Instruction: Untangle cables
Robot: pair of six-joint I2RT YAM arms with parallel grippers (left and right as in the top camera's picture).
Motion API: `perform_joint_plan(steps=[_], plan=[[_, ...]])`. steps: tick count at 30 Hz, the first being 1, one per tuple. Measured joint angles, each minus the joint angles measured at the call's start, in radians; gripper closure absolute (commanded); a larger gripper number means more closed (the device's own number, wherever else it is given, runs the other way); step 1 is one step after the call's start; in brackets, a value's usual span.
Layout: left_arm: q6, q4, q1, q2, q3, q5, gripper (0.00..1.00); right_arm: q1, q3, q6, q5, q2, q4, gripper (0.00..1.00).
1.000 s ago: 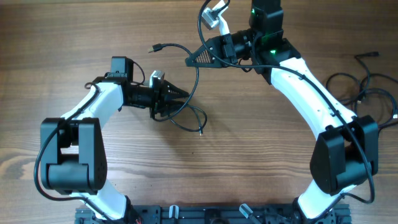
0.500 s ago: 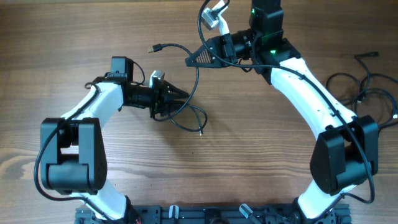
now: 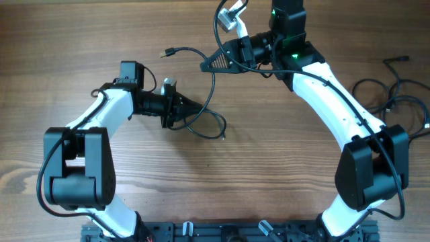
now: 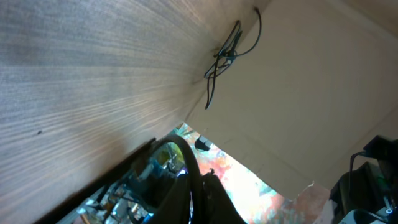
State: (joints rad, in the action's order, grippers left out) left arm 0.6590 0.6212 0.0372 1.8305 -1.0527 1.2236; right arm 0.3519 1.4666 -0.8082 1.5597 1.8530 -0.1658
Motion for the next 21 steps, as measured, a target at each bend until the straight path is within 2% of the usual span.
perform_joint_plan(steps=[4,9,11,13,16,21], plan=[[0.005,-0.031,0.000,0.000,0.000,-0.074,0.96,0.000,0.000,0.000,0.000,0.000,0.000,0.96],[0.009,-0.042,0.000,0.000,0.000,-0.489,0.96,-0.002,0.000,0.000,0.000,0.000,0.011,0.96],[0.010,-0.041,-0.003,0.000,0.000,-0.590,0.96,-0.015,0.000,0.004,0.000,0.000,0.047,0.96],[0.013,-0.042,-0.022,0.000,0.000,-0.672,0.96,-0.063,0.000,0.051,0.000,0.000,0.143,0.96],[0.021,-0.034,-0.058,-0.004,-0.002,-0.691,0.96,-0.158,-0.005,0.219,-0.029,0.000,0.441,0.96],[0.032,-0.012,-0.109,-0.011,-0.007,-0.671,0.96,-0.309,-0.009,0.525,-0.262,0.002,0.919,0.96]])
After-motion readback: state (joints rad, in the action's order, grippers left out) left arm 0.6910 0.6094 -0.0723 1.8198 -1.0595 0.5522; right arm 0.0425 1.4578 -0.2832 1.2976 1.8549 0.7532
